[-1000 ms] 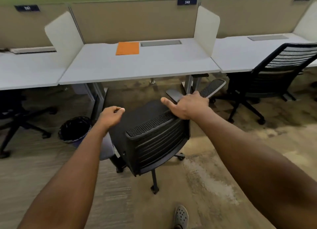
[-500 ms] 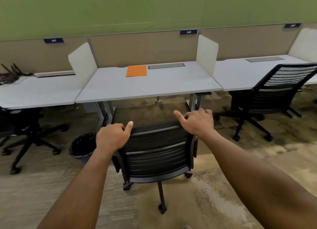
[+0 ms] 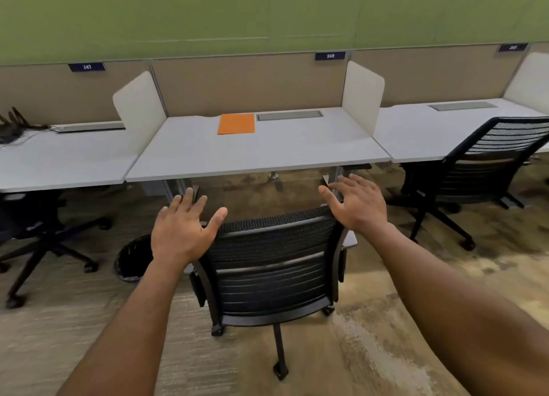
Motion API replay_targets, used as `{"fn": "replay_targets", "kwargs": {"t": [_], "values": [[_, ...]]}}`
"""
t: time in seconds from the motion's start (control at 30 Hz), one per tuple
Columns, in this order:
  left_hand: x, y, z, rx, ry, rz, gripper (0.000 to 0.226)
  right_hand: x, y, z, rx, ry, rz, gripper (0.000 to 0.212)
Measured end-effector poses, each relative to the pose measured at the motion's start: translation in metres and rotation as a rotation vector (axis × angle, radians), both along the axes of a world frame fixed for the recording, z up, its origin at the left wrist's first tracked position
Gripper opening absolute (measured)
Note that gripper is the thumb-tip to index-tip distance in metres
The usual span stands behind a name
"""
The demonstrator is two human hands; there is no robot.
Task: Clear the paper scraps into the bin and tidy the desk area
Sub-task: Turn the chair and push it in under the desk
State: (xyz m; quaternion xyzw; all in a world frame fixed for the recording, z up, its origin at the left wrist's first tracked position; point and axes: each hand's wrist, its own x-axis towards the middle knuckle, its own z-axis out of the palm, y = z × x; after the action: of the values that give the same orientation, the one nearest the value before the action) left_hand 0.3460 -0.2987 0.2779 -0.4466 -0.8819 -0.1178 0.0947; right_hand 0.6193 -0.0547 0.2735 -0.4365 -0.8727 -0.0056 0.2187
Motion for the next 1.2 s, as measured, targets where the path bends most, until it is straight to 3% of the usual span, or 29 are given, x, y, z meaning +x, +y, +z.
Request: {"fn": "replay_targets", "kwargs": {"t": [0.33,0.77,1.2], "values": [[-0.049,0.046,0.0,0.039,0.045,-0.007,0.083,-0.04,0.045,0.007,-0.044,-0.059,0.015,0.086],[-0.144,0.149,-0.005,-0.054,0.027,-0.027,0.089,-0.132,0.143,0.006,-0.151,-0.191,0.076,0.102],[-0.26,0.272,-0.009,-0.104,0.005,-0.02,0.089,-0.245,0.262,0.002,-0.177,-0.206,0.074,0.097]]}}
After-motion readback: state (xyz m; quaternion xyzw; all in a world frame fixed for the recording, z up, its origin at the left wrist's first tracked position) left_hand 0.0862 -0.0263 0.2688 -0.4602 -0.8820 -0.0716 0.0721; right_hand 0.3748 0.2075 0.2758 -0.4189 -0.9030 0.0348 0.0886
